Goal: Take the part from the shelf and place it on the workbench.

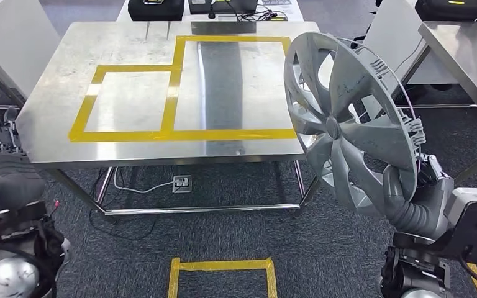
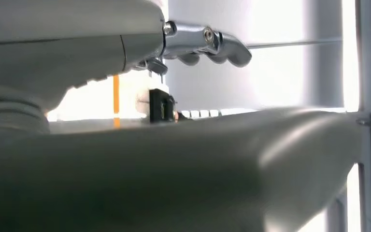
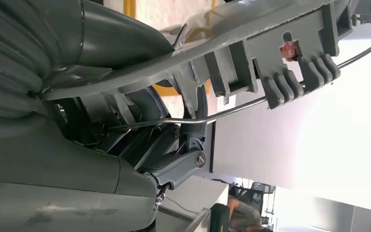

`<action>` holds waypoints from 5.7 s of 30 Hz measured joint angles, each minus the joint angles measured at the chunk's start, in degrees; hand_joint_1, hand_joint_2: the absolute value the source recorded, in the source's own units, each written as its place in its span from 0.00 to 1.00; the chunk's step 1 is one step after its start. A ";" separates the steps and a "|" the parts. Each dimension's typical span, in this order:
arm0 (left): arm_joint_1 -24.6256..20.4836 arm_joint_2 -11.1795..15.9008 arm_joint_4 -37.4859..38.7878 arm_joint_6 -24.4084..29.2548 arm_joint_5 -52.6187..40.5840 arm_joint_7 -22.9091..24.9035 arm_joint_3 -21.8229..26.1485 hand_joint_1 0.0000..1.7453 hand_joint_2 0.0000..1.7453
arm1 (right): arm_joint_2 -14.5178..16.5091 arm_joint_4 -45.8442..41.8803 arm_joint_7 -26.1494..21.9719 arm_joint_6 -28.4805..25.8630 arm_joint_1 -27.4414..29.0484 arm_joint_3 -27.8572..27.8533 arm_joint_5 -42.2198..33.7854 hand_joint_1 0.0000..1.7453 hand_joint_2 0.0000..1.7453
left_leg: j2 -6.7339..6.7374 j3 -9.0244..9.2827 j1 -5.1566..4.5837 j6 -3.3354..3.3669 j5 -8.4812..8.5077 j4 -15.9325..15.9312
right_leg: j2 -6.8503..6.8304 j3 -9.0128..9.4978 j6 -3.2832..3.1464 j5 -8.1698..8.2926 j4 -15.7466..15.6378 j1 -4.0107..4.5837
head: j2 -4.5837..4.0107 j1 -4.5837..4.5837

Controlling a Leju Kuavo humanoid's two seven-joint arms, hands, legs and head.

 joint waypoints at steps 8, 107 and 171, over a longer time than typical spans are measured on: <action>-0.02 -0.08 0.37 -0.22 0.26 0.02 -0.07 0.00 0.00 | 0.04 0.23 -0.08 0.25 0.17 0.28 0.01 1.00 1.00 | -2.73 -0.81 0.03 1.66 0.96 -0.26 | 3.62 -7.67 1.20 -6.79 16.18 -0.52 | 0.00 1.96; 0.10 -0.57 1.87 -0.48 0.11 -1.43 -0.19 0.00 0.00 | 0.10 0.78 -0.01 0.97 -0.54 0.85 0.27 1.00 1.00 | -1.95 -1.43 -0.32 0.88 0.49 0.39 | 4.44 -1.13 -0.25 0.62 -0.38 -0.70 | 0.00 1.73; -12.80 -6.15 12.09 -10.83 6.95 -4.47 -5.10 0.00 0.00 | 13.95 46.18 11.96 29.29 -37.02 20.69 46.56 1.00 1.00 | -1.86 -1.22 -0.34 0.92 0.71 0.25 | 4.44 -1.18 0.70 0.64 -0.10 -0.77 | 0.00 1.09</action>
